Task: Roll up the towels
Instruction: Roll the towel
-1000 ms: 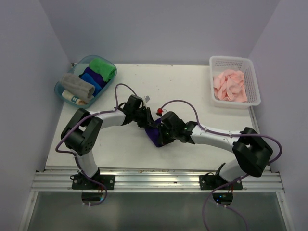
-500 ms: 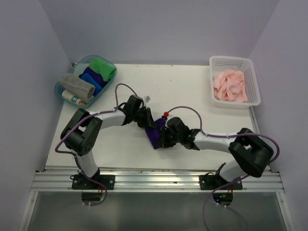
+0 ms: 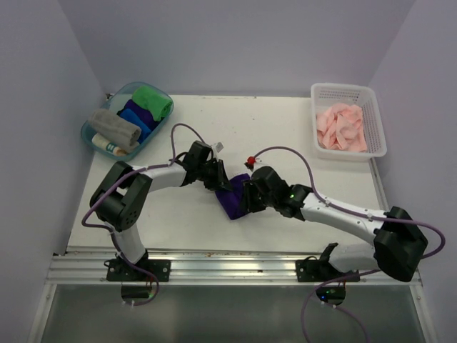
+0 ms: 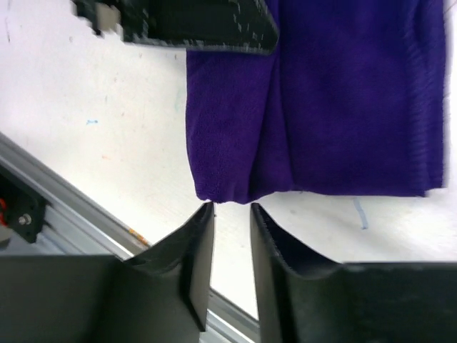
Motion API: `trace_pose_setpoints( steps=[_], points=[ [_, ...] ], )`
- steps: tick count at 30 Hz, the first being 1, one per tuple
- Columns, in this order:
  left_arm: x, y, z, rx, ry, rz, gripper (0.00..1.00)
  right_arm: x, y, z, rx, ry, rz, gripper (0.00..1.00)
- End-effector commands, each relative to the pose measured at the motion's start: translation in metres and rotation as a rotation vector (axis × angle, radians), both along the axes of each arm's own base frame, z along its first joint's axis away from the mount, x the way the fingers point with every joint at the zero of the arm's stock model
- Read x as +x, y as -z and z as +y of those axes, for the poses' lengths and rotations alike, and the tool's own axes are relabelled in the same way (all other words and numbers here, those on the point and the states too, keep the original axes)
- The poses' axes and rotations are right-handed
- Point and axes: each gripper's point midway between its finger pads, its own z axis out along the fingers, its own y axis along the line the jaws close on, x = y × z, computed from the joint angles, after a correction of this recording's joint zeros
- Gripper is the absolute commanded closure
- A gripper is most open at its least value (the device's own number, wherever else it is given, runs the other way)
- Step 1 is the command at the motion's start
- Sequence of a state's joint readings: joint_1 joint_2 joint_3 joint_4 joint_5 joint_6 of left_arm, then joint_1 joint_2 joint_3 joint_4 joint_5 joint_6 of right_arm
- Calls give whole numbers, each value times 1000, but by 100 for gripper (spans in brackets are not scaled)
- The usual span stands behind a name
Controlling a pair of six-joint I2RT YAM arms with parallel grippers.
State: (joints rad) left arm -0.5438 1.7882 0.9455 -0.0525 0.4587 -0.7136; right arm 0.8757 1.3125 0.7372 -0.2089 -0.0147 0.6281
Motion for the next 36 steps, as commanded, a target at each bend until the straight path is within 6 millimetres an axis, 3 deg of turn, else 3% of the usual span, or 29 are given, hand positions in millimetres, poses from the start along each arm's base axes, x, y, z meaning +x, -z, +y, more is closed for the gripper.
trace_pose_setpoints(
  steps=[1, 5, 8, 14, 22, 29, 32, 36],
  points=[
    [-10, 28, 19, 108, 0, 37, 80, 11, -27, -16, -108, 11, -111, 73],
    [-11, 30, 20, 113, -1, 45, 80, 14, -36, -4, -151, -27, -165, 82],
    [-12, 31, 21, 115, -2, 50, 80, 14, -44, 20, -157, -97, -200, 84],
    [-11, 28, 21, 116, -4, 47, 80, 9, -39, 57, -186, -199, -231, 85],
    [-9, 24, 19, 115, 6, 37, 80, 32, -9, 22, -395, -31, -246, 90],
    [-8, 24, 18, 116, 18, 42, 80, 23, 20, 7, -433, -2, -188, 91],
    [-8, 24, 17, 117, 22, 41, 80, 14, 43, -1, -463, -2, -137, 92],
    [-9, 25, 17, 116, 26, 49, 80, 10, 49, -4, -461, -8, -121, 92]
  ],
)
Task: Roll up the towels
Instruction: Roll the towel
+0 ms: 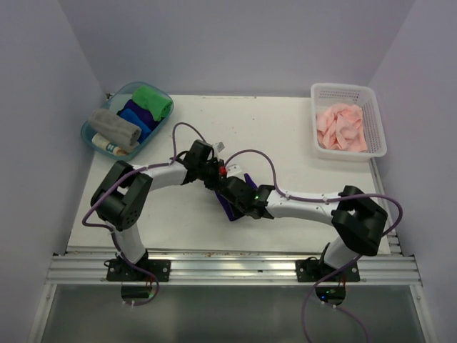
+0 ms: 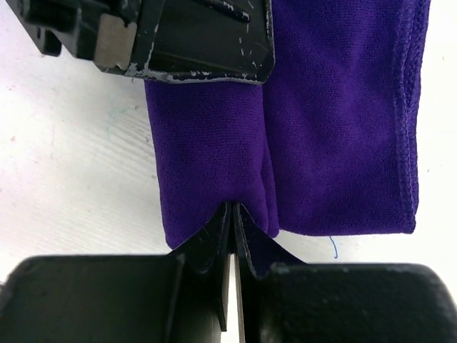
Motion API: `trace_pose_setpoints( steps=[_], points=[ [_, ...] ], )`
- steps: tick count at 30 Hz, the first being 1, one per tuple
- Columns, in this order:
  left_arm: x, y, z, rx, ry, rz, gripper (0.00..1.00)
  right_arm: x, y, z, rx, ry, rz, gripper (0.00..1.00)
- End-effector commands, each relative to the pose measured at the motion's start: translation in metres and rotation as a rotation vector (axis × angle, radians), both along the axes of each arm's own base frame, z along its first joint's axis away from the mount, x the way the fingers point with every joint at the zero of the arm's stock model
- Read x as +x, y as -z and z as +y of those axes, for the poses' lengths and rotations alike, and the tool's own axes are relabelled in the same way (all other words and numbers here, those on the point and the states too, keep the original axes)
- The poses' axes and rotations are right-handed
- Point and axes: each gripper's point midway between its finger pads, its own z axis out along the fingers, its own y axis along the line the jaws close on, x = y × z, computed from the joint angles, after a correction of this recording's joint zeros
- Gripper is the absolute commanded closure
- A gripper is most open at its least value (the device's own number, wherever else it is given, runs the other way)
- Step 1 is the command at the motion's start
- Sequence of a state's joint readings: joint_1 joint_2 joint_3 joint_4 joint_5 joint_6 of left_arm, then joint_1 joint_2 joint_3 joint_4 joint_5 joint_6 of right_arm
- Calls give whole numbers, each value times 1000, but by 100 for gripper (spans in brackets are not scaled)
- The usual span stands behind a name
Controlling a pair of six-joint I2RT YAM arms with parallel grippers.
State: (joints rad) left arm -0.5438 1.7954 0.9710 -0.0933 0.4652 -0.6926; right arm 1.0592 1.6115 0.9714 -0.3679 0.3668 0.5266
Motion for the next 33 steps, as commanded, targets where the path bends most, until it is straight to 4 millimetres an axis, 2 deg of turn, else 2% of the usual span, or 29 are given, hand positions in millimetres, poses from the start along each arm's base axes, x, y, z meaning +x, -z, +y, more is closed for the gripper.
trace_pose_setpoints(
  steps=[1, 4, 5, 9, 14, 23, 28, 31, 33],
  points=[
    [-9, 26, 17, 106, 7, 43, 80, -7, 11, -18, -48, 29, 25, 93],
    [-9, 26, 17, 102, 7, 46, 80, -2, -6, -16, -38, 14, -10, 92],
    [-9, 26, 16, 101, 11, 48, 80, 0, -19, -12, -15, 1, -27, 91],
    [-7, 23, 14, 96, 11, 44, 80, 6, -47, -7, 24, -14, -81, 88],
    [-5, 19, 14, 96, 7, 37, 80, 11, -60, 3, 16, -60, -116, 74],
    [-7, 22, 16, 105, 7, 40, 80, 5, -60, 32, -38, -157, -170, 61],
    [-10, 25, 18, 110, 10, 46, 80, 7, -48, 39, -73, -173, -178, 58],
    [-10, 24, 18, 110, 8, 42, 80, 12, -34, 35, -128, -164, -183, 56],
    [-9, 24, 18, 110, 8, 38, 80, 14, -23, 31, -164, -158, -189, 52]
  ],
)
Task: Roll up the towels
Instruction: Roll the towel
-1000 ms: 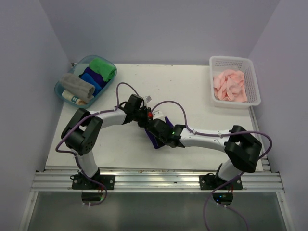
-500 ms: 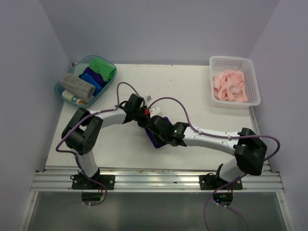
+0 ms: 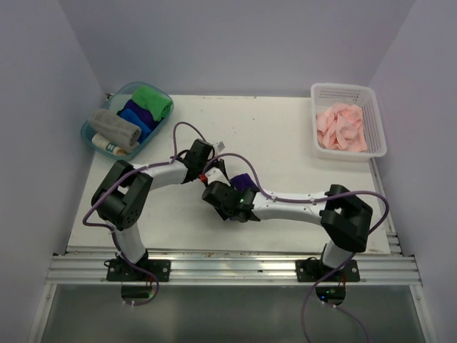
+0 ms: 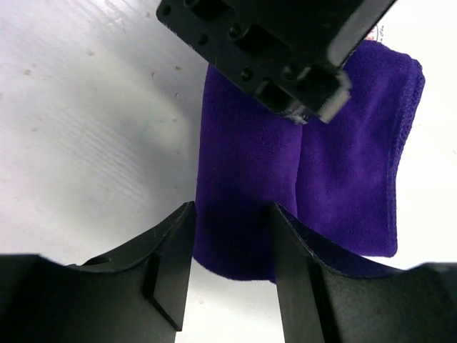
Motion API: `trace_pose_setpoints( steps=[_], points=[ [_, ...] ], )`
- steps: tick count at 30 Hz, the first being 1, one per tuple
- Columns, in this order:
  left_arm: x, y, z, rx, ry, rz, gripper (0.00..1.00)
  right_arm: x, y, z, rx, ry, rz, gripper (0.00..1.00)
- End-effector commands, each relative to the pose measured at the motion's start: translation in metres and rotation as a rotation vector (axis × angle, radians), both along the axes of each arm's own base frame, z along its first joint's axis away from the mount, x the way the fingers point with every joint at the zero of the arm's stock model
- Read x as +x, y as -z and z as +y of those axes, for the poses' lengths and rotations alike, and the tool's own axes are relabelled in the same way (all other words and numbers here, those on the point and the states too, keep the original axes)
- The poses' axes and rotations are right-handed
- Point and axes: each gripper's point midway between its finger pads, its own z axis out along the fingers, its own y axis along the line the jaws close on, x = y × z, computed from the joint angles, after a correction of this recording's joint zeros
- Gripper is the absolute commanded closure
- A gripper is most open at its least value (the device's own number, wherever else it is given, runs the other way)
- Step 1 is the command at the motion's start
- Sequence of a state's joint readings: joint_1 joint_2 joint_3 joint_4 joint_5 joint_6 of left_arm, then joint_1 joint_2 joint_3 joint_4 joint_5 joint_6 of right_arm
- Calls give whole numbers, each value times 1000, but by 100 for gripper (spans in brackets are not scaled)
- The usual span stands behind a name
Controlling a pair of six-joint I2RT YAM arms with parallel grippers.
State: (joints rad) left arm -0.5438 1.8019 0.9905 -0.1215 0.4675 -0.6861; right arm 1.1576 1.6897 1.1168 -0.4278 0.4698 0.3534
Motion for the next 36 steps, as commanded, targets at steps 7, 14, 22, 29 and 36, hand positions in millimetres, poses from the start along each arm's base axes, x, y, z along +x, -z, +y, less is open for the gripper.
trace_pose_setpoints(
  steps=[7, 14, 22, 29, 36],
  points=[
    [-10, 25, 19, 103, 3, 29, 80, 11, 33, -5, -93, 28, -36, 47],
    [-9, 22, 18, 100, 1, 24, 78, 5, 67, -17, -127, 77, 1, 58],
    [2, -21, 16, 76, -11, -42, 58, 3, 65, -26, -80, 120, 13, 100],
    [20, -66, 34, 67, -69, -122, 38, -2, 51, -14, 112, 70, 84, 100],
    [17, -68, 65, 105, -141, -124, 30, -4, 26, -2, 305, 20, 153, 100]
  ],
)
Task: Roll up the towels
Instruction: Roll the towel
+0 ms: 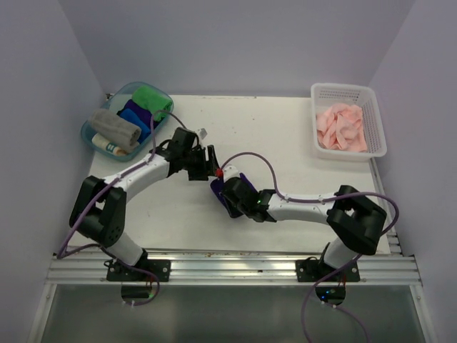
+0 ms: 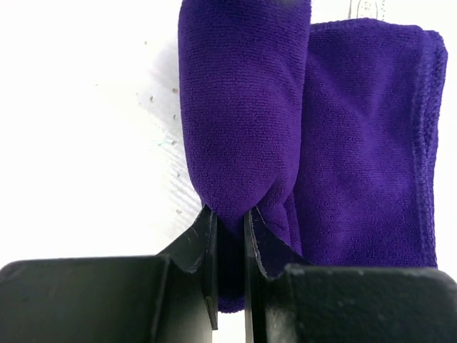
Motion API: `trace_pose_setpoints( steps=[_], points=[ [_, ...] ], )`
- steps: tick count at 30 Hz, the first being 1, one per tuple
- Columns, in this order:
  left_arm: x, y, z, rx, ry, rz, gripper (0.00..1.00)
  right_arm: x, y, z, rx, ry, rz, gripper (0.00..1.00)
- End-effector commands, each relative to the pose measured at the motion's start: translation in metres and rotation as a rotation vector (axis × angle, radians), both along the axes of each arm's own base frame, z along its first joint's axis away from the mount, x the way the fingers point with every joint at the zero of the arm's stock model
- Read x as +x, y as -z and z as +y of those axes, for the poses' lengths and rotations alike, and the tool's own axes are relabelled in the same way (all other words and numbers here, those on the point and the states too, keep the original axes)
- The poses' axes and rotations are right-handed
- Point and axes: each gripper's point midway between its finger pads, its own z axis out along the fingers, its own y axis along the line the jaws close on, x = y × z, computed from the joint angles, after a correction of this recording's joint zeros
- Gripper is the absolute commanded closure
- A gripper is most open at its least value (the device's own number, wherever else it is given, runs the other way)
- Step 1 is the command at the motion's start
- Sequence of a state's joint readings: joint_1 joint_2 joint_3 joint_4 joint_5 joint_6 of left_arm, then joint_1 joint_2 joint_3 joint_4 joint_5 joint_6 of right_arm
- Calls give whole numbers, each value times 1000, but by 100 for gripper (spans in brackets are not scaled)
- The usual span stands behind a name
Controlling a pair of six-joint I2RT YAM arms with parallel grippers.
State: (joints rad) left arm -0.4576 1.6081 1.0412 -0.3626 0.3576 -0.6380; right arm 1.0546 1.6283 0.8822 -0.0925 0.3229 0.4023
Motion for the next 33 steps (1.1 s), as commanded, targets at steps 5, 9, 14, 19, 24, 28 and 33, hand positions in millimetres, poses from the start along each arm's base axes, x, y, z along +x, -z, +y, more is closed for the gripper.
trace_pose_setpoints(
  steps=[5, 9, 14, 19, 24, 28, 33],
  points=[
    [-11, -8, 17, -4, -23, -35, 18, -16, -9, 1, 228, -48, 184, 100],
    [-15, -1, 13, -32, -16, -28, 14, -17, -13, 3, 321, -66, 246, 100],
    [-19, 8, 6, -55, -3, -6, 12, -15, -15, 1, 427, -59, 312, 100],
    [-19, 13, -3, -79, 5, 0, 11, -17, -14, -4, 523, -56, 399, 100],
    [-18, 20, -13, -92, 11, 12, 12, -17, -12, -4, 608, -61, 462, 100],
    [-19, 26, -19, -104, 6, 28, 13, -17, -7, -7, 661, -45, 515, 100],
    [-20, 40, -26, -103, -6, 58, 18, -16, -2, -6, 685, -38, 544, 100]
  ],
)
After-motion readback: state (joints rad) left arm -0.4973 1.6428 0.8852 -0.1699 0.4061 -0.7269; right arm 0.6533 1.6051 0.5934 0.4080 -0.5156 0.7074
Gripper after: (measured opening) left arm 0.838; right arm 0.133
